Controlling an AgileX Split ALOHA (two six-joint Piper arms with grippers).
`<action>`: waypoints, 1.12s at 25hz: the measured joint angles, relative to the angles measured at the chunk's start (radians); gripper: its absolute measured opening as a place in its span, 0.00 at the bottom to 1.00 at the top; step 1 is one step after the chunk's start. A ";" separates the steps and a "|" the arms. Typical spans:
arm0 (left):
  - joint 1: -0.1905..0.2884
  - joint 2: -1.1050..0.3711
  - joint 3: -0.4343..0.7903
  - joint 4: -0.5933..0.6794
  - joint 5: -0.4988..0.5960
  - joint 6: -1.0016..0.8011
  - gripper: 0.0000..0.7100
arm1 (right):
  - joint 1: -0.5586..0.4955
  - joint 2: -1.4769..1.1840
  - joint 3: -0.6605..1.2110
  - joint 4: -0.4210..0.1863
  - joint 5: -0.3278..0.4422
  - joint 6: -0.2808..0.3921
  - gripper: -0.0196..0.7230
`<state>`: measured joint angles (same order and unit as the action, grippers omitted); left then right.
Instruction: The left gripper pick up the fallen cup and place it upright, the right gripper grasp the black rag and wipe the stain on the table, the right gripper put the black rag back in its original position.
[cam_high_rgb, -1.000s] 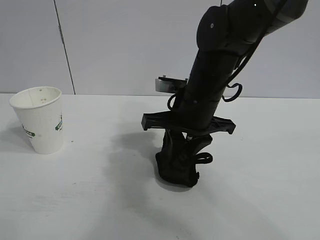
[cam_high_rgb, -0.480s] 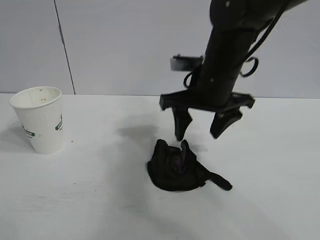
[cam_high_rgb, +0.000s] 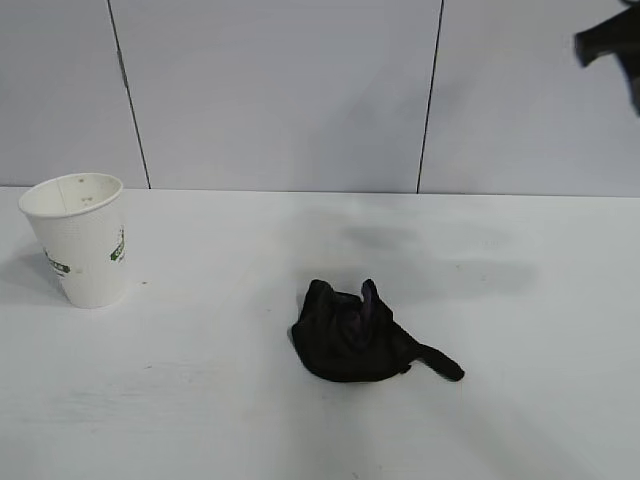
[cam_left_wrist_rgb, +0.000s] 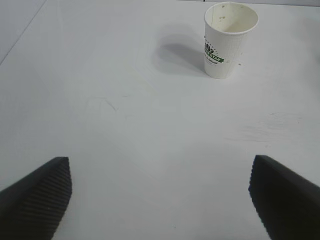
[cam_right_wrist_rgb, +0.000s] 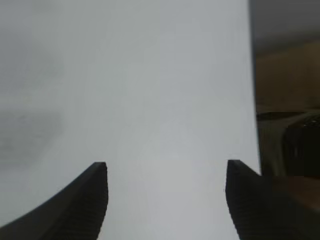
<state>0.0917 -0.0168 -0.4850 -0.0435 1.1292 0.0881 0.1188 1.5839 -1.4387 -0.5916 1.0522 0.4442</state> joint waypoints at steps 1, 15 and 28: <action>0.000 0.000 0.000 0.000 0.000 0.000 0.98 | -0.011 -0.055 0.000 -0.010 0.000 0.000 0.64; 0.000 0.000 0.000 0.000 0.000 0.000 0.98 | -0.026 -0.998 -0.008 0.369 0.097 -0.179 0.63; 0.000 0.000 0.000 0.000 0.000 0.000 0.98 | -0.026 -1.378 0.155 0.709 0.217 -0.299 0.63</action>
<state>0.0917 -0.0168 -0.4850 -0.0435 1.1292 0.0881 0.0926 0.2061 -1.2836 0.1174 1.2689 0.1454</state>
